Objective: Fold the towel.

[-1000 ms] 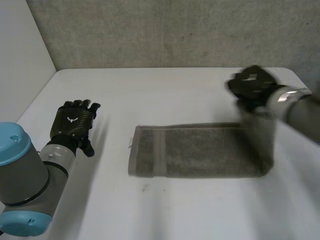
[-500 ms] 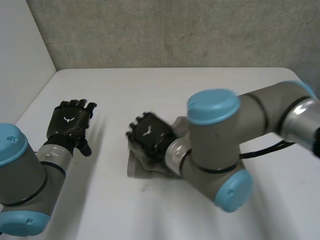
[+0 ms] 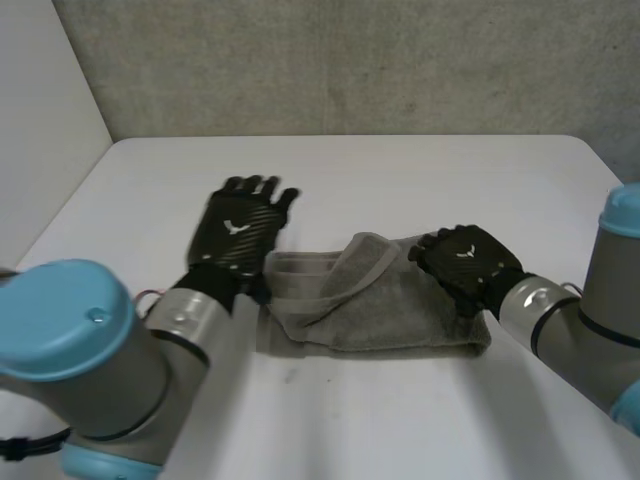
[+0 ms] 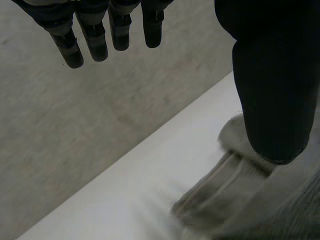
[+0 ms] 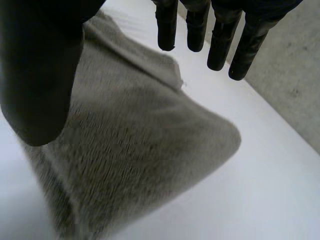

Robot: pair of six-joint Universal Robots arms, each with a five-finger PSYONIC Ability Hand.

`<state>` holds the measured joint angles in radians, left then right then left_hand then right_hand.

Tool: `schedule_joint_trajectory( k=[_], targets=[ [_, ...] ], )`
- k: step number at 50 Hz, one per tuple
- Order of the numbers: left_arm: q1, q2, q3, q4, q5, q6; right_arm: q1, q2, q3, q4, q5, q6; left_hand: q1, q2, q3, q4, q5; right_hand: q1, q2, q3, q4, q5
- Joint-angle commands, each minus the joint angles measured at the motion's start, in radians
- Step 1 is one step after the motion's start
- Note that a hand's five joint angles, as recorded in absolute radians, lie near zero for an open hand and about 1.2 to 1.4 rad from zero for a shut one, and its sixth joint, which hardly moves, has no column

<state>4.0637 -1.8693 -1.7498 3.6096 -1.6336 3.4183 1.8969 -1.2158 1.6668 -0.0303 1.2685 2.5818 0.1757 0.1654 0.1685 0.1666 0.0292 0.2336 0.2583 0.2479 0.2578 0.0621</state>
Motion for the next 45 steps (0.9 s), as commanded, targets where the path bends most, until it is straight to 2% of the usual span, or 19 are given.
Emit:
schedule_joint_trajectory(
  k=[1,5,13,30,38,40,42,43,45],
  targets=[
    [-0.066,-0.169,0.180,-0.026,-0.003,-0.005,-0.019,-0.016,0.097,-0.088,-0.001,-0.008,0.035,0.045,0.042,0.044,0.007,-0.059,-0.084,-0.073,-0.083,-0.062],
    [-0.083,-0.252,0.271,-0.063,-0.003,-0.031,-0.018,-0.016,0.120,-0.118,-0.001,-0.009,0.041,0.051,0.048,0.050,0.013,-0.059,-0.084,-0.073,-0.083,-0.062],
    [-0.101,-0.366,0.418,-0.204,0.001,-0.203,-0.015,0.013,0.123,-0.140,0.000,-0.011,0.061,0.072,0.068,0.070,0.033,-0.059,-0.084,-0.073,-0.083,-0.062],
    [-0.095,-0.390,0.426,-0.213,0.001,-0.220,-0.015,0.058,0.120,-0.161,0.000,-0.014,0.061,0.072,0.068,0.070,0.033,-0.059,-0.084,-0.073,-0.083,-0.062],
    [-0.095,-0.465,0.475,-0.218,-0.023,-0.212,-0.015,0.076,0.122,-0.177,0.003,-0.042,0.132,0.142,0.139,0.141,0.104,-0.040,-0.065,-0.054,-0.064,-0.043],
    [-0.091,-0.479,0.487,-0.218,-0.049,-0.214,-0.015,0.079,0.123,-0.177,0.005,-0.055,0.158,0.168,0.165,0.167,0.130,-0.028,-0.053,-0.043,-0.052,-0.031],
    [-0.077,-0.490,0.501,-0.216,-0.153,-0.211,-0.015,0.085,0.123,-0.177,0.006,-0.071,0.158,0.168,0.165,0.167,0.130,0.004,-0.021,-0.010,-0.020,0.001],
    [-0.077,-0.490,0.501,-0.216,-0.153,-0.211,-0.015,0.085,0.123,-0.177,0.006,-0.071,0.158,0.168,0.165,0.167,0.130,0.004,-0.021,-0.010,-0.020,0.001],
    [-0.051,-0.488,0.500,-0.212,-0.257,-0.194,-0.015,0.090,0.122,-0.177,0.006,-0.074,0.152,0.163,0.160,0.161,0.124,0.016,-0.009,0.001,-0.008,0.013]
  ],
)
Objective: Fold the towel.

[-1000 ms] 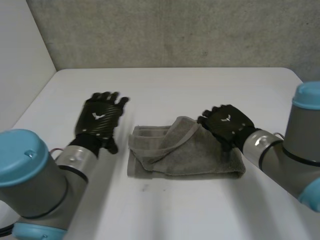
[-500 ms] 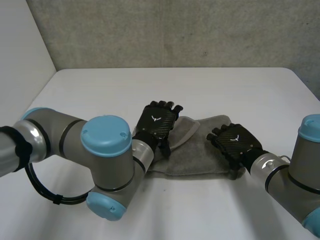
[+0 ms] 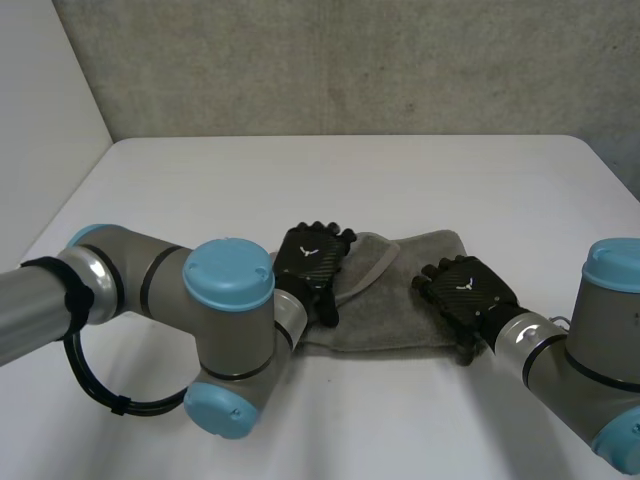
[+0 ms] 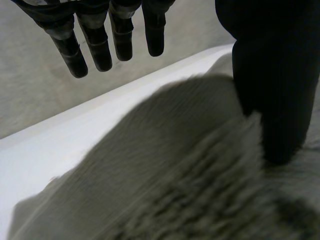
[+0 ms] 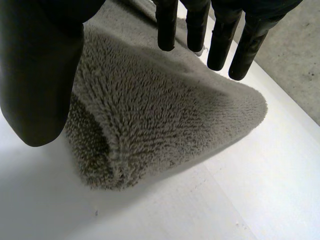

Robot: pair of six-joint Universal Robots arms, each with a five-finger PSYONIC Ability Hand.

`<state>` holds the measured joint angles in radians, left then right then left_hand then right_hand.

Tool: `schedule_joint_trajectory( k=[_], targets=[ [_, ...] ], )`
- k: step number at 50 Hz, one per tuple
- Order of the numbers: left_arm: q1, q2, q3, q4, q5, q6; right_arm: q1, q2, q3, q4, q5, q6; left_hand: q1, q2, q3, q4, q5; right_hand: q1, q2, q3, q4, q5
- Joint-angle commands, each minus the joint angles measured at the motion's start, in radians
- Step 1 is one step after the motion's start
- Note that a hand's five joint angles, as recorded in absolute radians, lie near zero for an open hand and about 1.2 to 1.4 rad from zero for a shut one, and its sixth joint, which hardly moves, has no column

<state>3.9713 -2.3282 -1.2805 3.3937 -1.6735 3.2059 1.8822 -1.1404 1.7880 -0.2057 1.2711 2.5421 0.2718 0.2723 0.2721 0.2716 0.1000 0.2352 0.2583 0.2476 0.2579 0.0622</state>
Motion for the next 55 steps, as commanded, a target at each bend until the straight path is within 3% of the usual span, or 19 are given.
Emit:
schedule_joint_trajectory(
  k=[1,5,14,23,31,33,35,43,55],
  targets=[
    [0.042,-0.030,0.030,0.004,-0.218,0.018,0.000,0.014,0.001,-0.001,0.004,-0.034,0.056,0.056,0.056,0.056,0.053,0.014,-0.009,0.002,-0.009,0.013],
    [0.066,-0.019,0.018,0.001,-0.296,0.051,0.000,0.018,0.001,-0.004,0.008,-0.034,0.056,0.056,0.056,0.056,0.053,0.117,0.093,0.104,0.094,0.115],
    [0.065,0.012,-0.039,0.002,-0.315,0.078,0.000,0.014,0.004,-0.035,0.016,-0.036,0.053,0.053,0.053,0.053,0.051,0.405,0.382,0.392,0.382,0.403],
    [0.019,0.059,-0.092,-0.001,-0.304,0.071,-0.002,-0.002,0.001,-0.038,0.022,-0.036,0.044,0.044,0.044,0.045,0.042,1.146,1.123,1.134,1.123,1.144],
    [0.005,0.108,-0.085,0.022,-0.292,0.075,0.003,-0.012,0.001,-0.031,0.025,-0.037,0.027,0.026,0.027,0.027,0.024,1.161,1.138,1.149,1.138,1.160],
    [0.002,0.110,-0.071,0.030,-0.278,0.077,0.006,-0.012,-0.001,-0.024,0.025,-0.039,0.024,0.023,0.024,0.024,0.021,1.056,1.033,1.044,1.034,1.055],
    [-0.003,0.102,-0.036,0.033,-0.214,0.075,0.009,-0.012,0.005,-0.023,0.025,-0.054,0.027,0.026,0.026,0.027,0.024,0.951,0.928,0.938,0.928,0.949],
    [-0.003,0.046,0.029,0.024,-0.049,0.072,0.012,-0.012,0.019,-0.023,0.027,-0.092,0.042,0.041,0.041,0.042,0.039,0.942,0.919,0.930,0.919,0.940],
    [-0.001,-0.080,0.162,-0.047,-0.046,0.074,0.011,-0.015,0.016,-0.021,0.024,-0.095,0.047,0.047,0.047,0.048,0.045,0.945,0.922,0.932,0.922,0.943]
  ],
)
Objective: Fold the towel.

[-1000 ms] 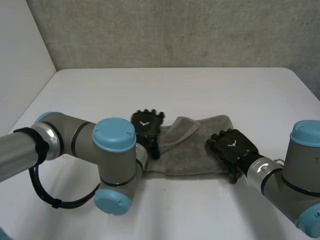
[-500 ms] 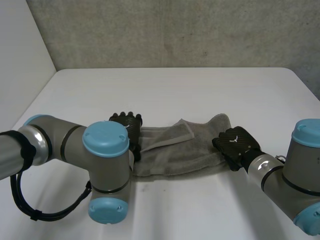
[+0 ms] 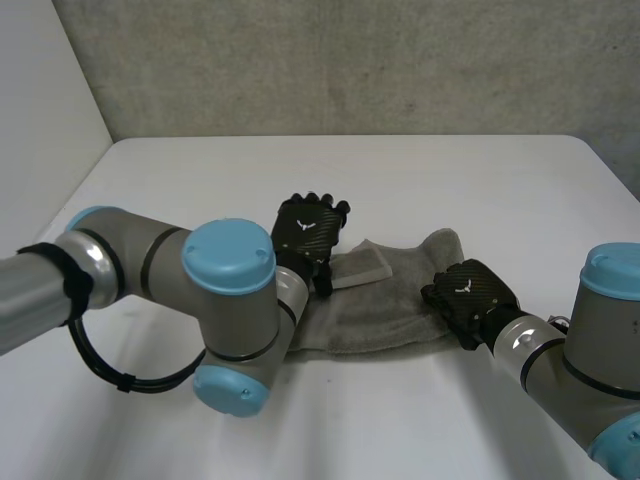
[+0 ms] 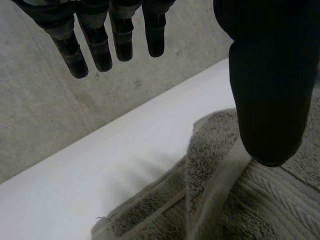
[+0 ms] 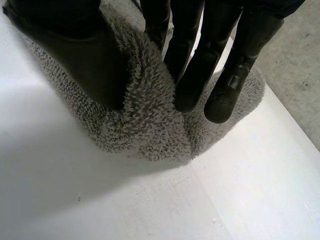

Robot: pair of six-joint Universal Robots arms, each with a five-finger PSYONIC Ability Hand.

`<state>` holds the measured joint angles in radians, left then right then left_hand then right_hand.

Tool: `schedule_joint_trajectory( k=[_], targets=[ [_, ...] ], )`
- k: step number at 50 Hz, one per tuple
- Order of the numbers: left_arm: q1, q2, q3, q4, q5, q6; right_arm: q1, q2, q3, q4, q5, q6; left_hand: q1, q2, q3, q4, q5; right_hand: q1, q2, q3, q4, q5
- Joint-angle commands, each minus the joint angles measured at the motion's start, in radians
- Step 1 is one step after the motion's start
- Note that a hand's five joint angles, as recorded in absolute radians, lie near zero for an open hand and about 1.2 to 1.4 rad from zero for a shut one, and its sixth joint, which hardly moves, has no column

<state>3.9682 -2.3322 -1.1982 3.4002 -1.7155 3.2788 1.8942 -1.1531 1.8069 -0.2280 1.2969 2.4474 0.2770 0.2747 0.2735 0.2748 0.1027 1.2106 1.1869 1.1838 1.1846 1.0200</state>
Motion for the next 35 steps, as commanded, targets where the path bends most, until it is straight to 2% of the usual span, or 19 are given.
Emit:
schedule_joint_trajectory(
  k=[1,8,9,10,12,13,15,22,29,31,32,34,35],
  targets=[
    [0.002,-0.090,0.095,-0.061,-0.004,0.002,-0.003,-0.002,-0.004,0.001,-0.002,-0.001,0.042,0.045,0.046,0.044,0.042,-0.028,-0.004,-0.001,-0.002,-0.012],
    [0.016,-0.128,0.157,-0.061,-0.038,0.010,-0.009,-0.005,-0.009,0.001,-0.002,-0.011,0.110,0.112,0.113,0.112,0.110,-0.001,0.023,0.026,0.025,0.015],
    [0.028,-0.137,0.181,-0.061,-0.086,0.019,-0.010,-0.005,-0.011,0.001,-0.002,-0.021,0.127,0.129,0.131,0.129,0.127,0.002,0.025,0.028,0.028,0.018],
    [0.028,-0.138,0.181,-0.061,-0.087,0.019,-0.011,-0.005,-0.011,0.001,-0.002,-0.021,0.127,0.130,0.131,0.130,0.127,0.002,0.025,0.029,0.028,0.018],
    [0.070,-0.153,0.218,-0.061,-0.221,0.054,-0.012,-0.010,-0.012,0.001,-0.002,-0.047,0.127,0.130,0.131,0.130,0.127,0.005,0.028,0.031,0.031,0.021],
    [0.071,-0.153,0.218,-0.061,-0.222,0.055,-0.012,-0.010,-0.012,0.001,-0.002,-0.047,0.127,0.130,0.131,0.130,0.127,0.005,0.028,0.031,0.031,0.021],
    [0.109,-0.159,0.224,-0.059,-0.309,0.100,-0.012,-0.016,-0.014,-0.001,-0.001,-0.074,0.122,0.124,0.125,0.124,0.121,0.011,0.034,0.037,0.037,0.027],
    [0.126,-0.141,0.165,-0.065,-0.319,0.122,-0.003,-0.020,-0.027,-0.002,0.001,-0.123,0.113,0.115,0.116,0.115,0.112,0.008,0.031,0.034,0.034,0.024],
    [0.121,-0.015,0.031,-0.061,-0.314,0.104,0.012,-0.024,-0.095,-0.005,-0.019,-0.199,0.083,0.086,0.087,0.086,0.083,0.011,0.034,0.037,0.037,0.027],
    [0.114,0.061,-0.029,-0.056,-0.312,0.082,0.092,-0.014,-0.150,-0.025,-0.050,-0.258,0.072,0.074,0.075,0.074,0.071,0.013,0.037,0.040,0.039,0.030],
    [0.114,0.062,-0.029,-0.056,-0.312,0.082,0.092,-0.014,-0.150,-0.025,-0.050,-0.258,0.072,0.074,0.075,0.074,0.071,0.013,0.037,0.040,0.039,0.030],
    [0.114,0.134,-0.081,-0.053,-0.314,0.062,0.187,0.012,-0.227,-0.043,-0.122,-0.333,0.069,0.071,0.072,0.071,0.068,0.013,0.037,0.040,0.039,0.030],
    [0.114,0.134,-0.081,-0.053,-0.314,0.062,0.187,0.012,-0.227,-0.043,-0.122,-0.334,0.069,0.071,0.072,0.071,0.068,0.013,0.037,0.040,0.039,0.030]
  ],
)
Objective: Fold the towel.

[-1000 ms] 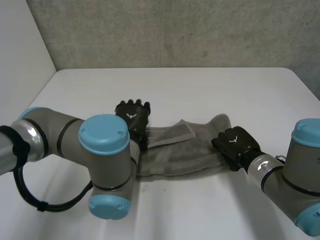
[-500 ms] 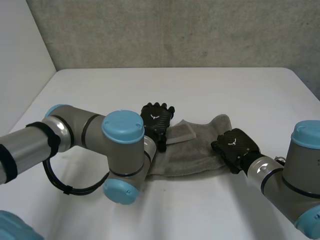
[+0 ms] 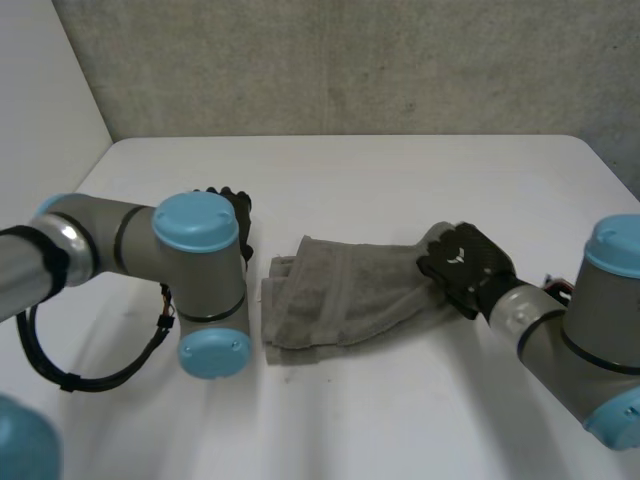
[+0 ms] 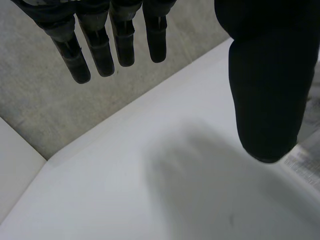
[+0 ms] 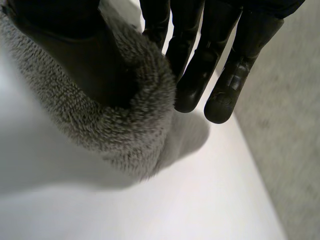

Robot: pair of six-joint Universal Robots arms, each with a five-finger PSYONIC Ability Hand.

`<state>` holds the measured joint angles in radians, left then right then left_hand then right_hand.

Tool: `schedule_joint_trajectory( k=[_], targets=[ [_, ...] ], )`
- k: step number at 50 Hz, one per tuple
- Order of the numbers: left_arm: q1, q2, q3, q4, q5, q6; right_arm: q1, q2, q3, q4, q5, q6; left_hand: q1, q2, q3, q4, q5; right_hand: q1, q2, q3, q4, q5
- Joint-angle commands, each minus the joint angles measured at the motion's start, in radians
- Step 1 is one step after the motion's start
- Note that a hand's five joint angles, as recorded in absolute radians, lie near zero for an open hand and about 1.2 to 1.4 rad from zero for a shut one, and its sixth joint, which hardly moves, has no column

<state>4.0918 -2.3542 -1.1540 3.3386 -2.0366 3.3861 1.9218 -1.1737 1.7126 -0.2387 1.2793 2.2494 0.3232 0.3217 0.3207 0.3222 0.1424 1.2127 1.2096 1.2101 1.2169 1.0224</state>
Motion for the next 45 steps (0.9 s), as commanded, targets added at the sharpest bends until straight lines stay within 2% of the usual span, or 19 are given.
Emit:
schedule_joint_trajectory(
  k=[1,7,14,16,17,18,20,21,22,24,25,26,28,29,31,32,34,39,45],
  targets=[
    [-0.008,0.186,-0.148,0.010,0.007,-0.053,0.199,0.063,-0.169,-0.034,-0.145,-0.175,0.020,0.021,0.022,0.020,0.026,0.011,0.015,0.014,0.007,0.027],
    [0.037,0.294,-0.240,0.016,0.003,-0.088,0.359,0.213,-0.322,0.013,-0.285,-0.293,-0.019,-0.017,-0.016,-0.018,-0.012,0.017,0.020,0.020,0.013,0.033],
    [0.123,0.374,-0.334,0.042,0.015,-0.110,0.443,0.392,-0.502,0.183,-0.278,-0.350,-0.027,-0.026,-0.025,-0.026,-0.021,-0.041,-0.038,-0.038,-0.045,-0.025],
    [0.130,0.383,-0.348,0.044,0.029,-0.111,0.445,0.408,-0.542,0.217,-0.235,-0.349,-0.027,-0.026,-0.025,-0.027,-0.021,-0.174,-0.170,-0.171,-0.178,-0.158],
    [0.136,0.388,-0.361,0.044,0.048,-0.111,0.444,0.404,-0.563,0.240,-0.181,-0.335,-0.030,-0.029,-0.028,-0.029,-0.024,-0.360,-0.356,-0.357,-0.364,-0.344],
    [0.136,0.388,-0.362,0.044,0.049,-0.111,0.444,0.404,-0.564,0.240,-0.181,-0.335,-0.030,-0.029,-0.028,-0.029,-0.024,-0.361,-0.358,-0.359,-0.366,-0.346],
    [0.137,0.389,-0.378,0.045,0.093,-0.111,0.436,0.367,-0.570,0.245,-0.095,-0.263,-0.030,-0.029,-0.028,-0.029,-0.024,-0.855,-0.852,-0.852,-0.859,-0.839],
    [0.137,0.389,-0.378,0.045,0.093,-0.111,0.436,0.367,-0.570,0.245,-0.095,-0.263,-0.030,-0.029,-0.028,-0.029,-0.024,-0.858,-0.854,-0.855,-0.862,-0.842],
    [0.139,0.389,-0.380,0.044,0.114,-0.111,0.427,0.344,-0.561,0.245,-0.097,-0.182,-0.030,-0.029,-0.028,-0.029,-0.024,-1.038,-1.035,-1.036,-1.042,-1.022],
    [0.139,0.389,-0.377,0.044,0.130,-0.114,0.408,0.310,-0.547,0.245,-0.115,-0.073,-0.033,-0.032,-0.031,-0.032,-0.027,-1.038,-1.035,-1.036,-1.042,-1.022],
    [0.137,0.391,-0.374,0.044,0.142,-0.114,0.382,0.266,-0.529,0.245,-0.135,0.050,-0.036,-0.035,-0.034,-0.035,-0.030,-1.038,-1.035,-1.036,-1.042,-1.022],
    [0.136,0.392,-0.371,0.044,0.151,-0.116,0.382,0.266,-0.528,0.245,-0.135,0.052,-0.039,-0.038,-0.037,-0.038,-0.033,-1.038,-1.035,-1.036,-1.042,-1.022],
    [0.127,0.392,-0.365,0.044,0.154,-0.116,0.326,0.168,-0.472,0.239,-0.175,0.308,-0.039,-0.038,-0.037,-0.038,-0.033,-1.038,-1.035,-1.036,-1.042,-1.022],
    [0.127,0.392,-0.365,0.044,0.154,-0.116,0.325,0.167,-0.472,0.239,-0.175,0.309,-0.039,-0.038,-0.037,-0.038,-0.033,-1.038,-1.035,-1.036,-1.042,-1.022],
    [0.117,0.395,-0.355,0.045,0.157,-0.119,0.263,0.094,-0.414,0.220,-0.205,0.535,-0.039,-0.038,-0.037,-0.038,-0.033,-1.038,-1.035,-1.036,-1.042,-1.022],
    [0.117,0.395,-0.355,0.045,0.157,-0.119,0.263,0.094,-0.413,0.220,-0.205,0.536,-0.039,-0.038,-0.037,-0.038,-0.033,-1.038,-1.035,-1.036,-1.042,-1.022],
    [0.095,0.395,-0.345,0.044,0.164,-0.146,0.206,0.040,-0.358,0.210,-0.224,0.730,-0.042,-0.041,-0.040,-0.041,-0.036,-1.038,-1.035,-1.036,-1.042,-1.022],
    [0.053,0.385,-0.334,0.036,0.213,-0.198,0.129,0.011,-0.300,0.210,-0.250,0.941,-0.039,-0.038,-0.037,-0.038,-0.033,-1.038,-1.035,-1.036,-1.042,-1.022],
    [0.021,0.372,-0.332,0.035,0.282,-0.228,0.048,0.006,-0.271,0.211,-0.245,1.033,-0.025,-0.023,-0.022,-0.024,-0.018,-1.038,-1.035,-1.036,-1.042,-1.022]
  ],
)
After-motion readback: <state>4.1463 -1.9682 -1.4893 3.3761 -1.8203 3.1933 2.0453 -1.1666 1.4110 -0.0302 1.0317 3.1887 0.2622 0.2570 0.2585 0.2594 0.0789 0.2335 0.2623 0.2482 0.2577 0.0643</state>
